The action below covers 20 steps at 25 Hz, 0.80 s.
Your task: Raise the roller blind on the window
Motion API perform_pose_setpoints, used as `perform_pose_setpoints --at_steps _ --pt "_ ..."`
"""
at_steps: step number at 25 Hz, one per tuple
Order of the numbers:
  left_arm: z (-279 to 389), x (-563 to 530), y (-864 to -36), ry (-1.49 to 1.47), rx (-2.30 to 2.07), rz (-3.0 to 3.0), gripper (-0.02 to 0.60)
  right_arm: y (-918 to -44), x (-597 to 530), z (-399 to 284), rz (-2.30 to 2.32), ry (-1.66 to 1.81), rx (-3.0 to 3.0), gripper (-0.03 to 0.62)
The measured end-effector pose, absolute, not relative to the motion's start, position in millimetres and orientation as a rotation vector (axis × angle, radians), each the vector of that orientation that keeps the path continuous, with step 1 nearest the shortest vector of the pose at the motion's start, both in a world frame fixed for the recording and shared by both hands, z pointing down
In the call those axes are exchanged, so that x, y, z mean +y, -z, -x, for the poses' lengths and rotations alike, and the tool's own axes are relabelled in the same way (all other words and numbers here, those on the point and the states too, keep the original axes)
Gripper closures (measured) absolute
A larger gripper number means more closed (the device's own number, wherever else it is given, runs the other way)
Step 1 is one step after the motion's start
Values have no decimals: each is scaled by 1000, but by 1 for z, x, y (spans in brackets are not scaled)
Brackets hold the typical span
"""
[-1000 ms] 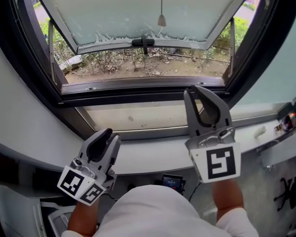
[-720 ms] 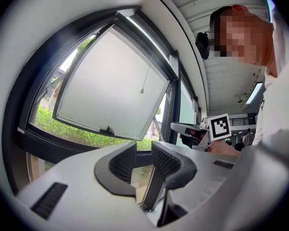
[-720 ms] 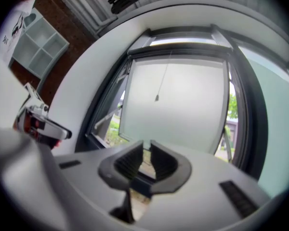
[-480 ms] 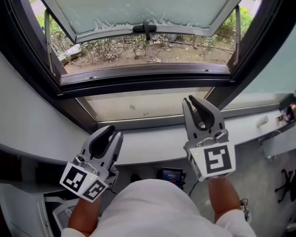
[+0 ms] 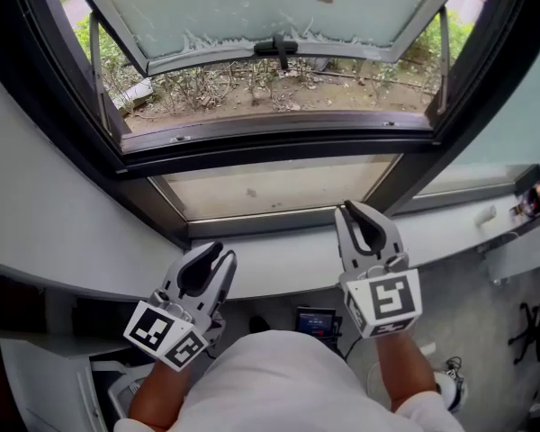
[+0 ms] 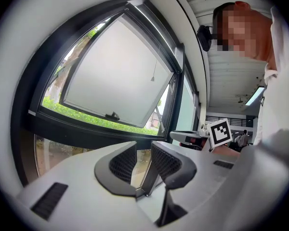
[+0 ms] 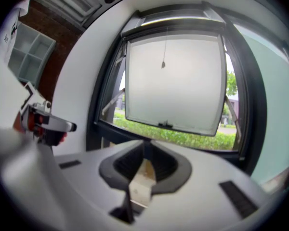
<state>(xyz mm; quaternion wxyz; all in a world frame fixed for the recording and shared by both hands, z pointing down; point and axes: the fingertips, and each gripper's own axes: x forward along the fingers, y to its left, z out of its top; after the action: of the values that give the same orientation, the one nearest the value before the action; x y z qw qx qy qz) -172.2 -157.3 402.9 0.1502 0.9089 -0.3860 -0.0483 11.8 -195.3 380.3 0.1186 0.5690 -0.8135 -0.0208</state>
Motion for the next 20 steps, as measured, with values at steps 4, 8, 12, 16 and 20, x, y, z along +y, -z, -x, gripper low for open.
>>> perform_pose_setpoints --at_steps 4,8,12,16,20 --pt "178 -151 -416 110 -1089 -2592 472 -405 -185 -4 -1652 -15 -2352 536" --pt "179 -141 -428 85 -1070 -2564 472 -428 -171 -7 -1637 -110 -2326 536" --pt "175 -133 -437 73 -1055 -2542 472 -442 -162 -12 -1634 -207 -2331 536" --pt "166 -118 -441 74 -1066 -2528 472 -451 -150 -18 -1599 -223 -2337 536" --pt "150 -102 -440 73 -1085 -2519 472 -453 -136 -26 -1566 -220 -2360 536"
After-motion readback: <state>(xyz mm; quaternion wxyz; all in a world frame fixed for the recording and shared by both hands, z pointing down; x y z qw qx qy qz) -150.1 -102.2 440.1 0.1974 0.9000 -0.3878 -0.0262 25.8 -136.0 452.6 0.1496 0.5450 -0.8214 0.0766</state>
